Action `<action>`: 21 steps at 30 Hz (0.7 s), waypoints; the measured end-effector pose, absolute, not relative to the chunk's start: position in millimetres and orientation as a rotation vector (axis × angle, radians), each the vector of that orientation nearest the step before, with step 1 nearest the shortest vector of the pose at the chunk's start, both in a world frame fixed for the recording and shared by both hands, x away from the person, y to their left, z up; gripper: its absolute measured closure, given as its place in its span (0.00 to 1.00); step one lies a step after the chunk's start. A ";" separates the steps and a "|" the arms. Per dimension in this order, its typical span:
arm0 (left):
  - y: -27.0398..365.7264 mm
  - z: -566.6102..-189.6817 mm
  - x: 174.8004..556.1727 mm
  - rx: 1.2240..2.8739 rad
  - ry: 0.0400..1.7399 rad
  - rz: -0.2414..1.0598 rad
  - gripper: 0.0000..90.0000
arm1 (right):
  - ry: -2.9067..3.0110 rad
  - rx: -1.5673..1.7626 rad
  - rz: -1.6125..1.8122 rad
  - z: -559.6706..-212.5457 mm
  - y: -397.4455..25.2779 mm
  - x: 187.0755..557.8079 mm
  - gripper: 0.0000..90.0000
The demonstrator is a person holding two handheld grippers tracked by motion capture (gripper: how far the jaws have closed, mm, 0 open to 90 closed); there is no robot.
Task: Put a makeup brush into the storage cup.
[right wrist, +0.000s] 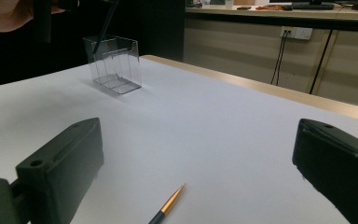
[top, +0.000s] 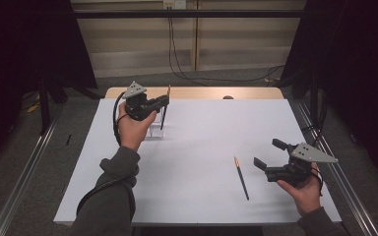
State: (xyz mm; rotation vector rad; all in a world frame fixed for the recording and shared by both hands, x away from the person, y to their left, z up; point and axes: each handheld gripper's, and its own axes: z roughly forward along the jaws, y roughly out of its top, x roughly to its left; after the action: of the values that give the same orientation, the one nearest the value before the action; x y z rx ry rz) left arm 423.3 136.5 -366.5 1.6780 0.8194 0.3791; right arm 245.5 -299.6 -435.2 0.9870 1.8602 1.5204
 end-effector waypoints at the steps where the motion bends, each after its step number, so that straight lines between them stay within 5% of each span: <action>1: 135.7 -366.3 423.3 1.650 0.830 0.376 0.93 | 1.859 0.985 1.520 -435.2 -299.6 245.6 0.02; 21: 143.2 -356.2 427.0 1.590 0.833 0.454 0.93 | 1.865 0.990 1.525 -436.0 -299.7 245.8 0.02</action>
State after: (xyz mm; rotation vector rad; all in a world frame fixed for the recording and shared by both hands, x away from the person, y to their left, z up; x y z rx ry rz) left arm 427.0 143.2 -356.2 1.5901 0.8329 0.4545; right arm 245.8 -299.7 -436.0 0.9901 1.8651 1.5251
